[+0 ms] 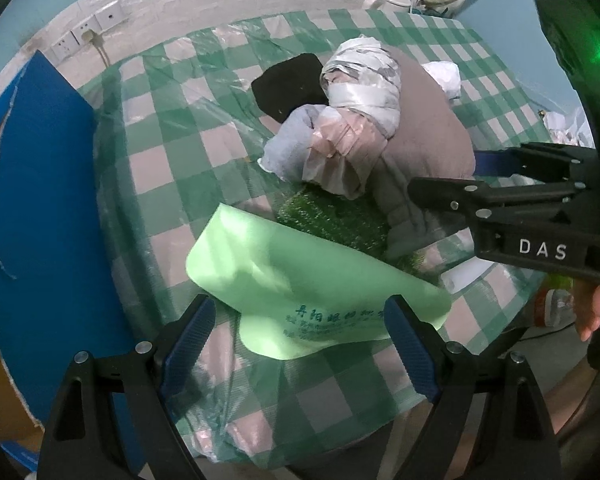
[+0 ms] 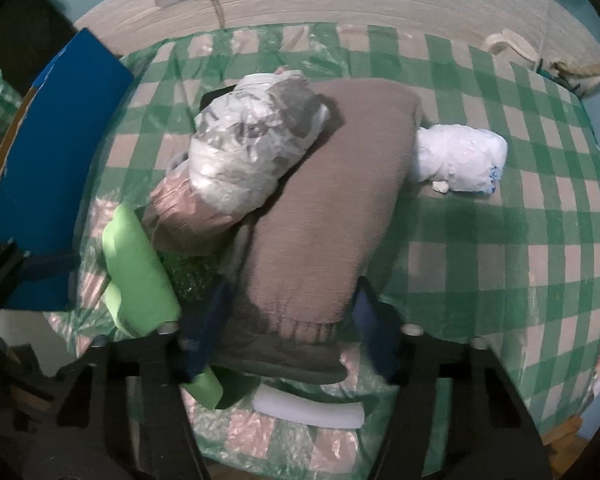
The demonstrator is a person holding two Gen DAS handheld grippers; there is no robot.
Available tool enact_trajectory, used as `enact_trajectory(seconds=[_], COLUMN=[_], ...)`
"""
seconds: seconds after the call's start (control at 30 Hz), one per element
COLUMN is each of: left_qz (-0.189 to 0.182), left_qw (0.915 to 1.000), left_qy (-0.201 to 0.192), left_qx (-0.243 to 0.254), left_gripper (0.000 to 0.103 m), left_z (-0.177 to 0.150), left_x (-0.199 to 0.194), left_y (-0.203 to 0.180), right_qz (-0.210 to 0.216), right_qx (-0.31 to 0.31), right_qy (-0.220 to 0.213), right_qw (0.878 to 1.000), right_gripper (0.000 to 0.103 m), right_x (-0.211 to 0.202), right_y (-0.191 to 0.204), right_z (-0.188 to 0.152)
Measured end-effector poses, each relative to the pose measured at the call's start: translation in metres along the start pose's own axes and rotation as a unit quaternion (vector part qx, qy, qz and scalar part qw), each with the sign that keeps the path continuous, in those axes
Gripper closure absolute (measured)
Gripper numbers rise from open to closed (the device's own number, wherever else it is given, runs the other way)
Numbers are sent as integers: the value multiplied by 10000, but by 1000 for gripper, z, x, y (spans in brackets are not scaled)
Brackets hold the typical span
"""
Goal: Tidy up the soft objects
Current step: 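Grasp the light green cloth with the left tool while the right tool grasps the grey towel, then lift the green cloth and grey towel and carry both toward the cardboard box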
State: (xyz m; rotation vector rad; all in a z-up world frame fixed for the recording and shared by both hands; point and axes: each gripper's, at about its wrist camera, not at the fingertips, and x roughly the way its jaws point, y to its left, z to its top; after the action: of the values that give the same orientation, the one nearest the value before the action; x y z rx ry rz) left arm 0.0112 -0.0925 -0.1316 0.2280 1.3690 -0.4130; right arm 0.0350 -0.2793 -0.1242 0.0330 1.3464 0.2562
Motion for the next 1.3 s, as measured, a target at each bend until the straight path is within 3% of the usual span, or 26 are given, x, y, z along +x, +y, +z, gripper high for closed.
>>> enact_trajectory(seconds=[0.03, 0.13, 0.33, 0.4, 0.47, 0.67, 0.83, 1.3], left_qz=[-52, -136, -125, -74, -35, -110, -162, -9], left_qw=[10000, 9998, 9998, 9998, 9998, 9995, 9997, 9990], left_qy=[21, 78, 155, 161, 164, 281, 130, -415], left_qx=[-20, -89, -41, 18, 64, 99, 158, 170], left_gripper=[16, 16, 17, 27, 49, 93, 97, 98], left_z=[1, 4, 7, 9, 10, 8, 1, -3], left_x=[1, 4, 13, 15, 17, 23, 17, -25], left_y=[0, -1, -12, -16, -19, -21, -18, -11], right_qz=[-20, -105, -87, -102, -114, -115, -97, -234], right_qx=[-42, -71, -3, 37, 46, 100, 114, 70], right_qy=[-23, -106, -193, -234, -289, -470, -656, -1069], right_qw=[10000, 9999, 9998, 9997, 9995, 9988, 9977, 9940], right_gripper=[53, 74, 80, 81, 81, 81, 81, 83], right_x=[-1, -5, -16, -19, -24, -38, -51, -84], right_y=[1, 0, -11, -13, -16, -24, -26, -23], right_z=[0, 0, 1, 2, 2, 5, 7, 6])
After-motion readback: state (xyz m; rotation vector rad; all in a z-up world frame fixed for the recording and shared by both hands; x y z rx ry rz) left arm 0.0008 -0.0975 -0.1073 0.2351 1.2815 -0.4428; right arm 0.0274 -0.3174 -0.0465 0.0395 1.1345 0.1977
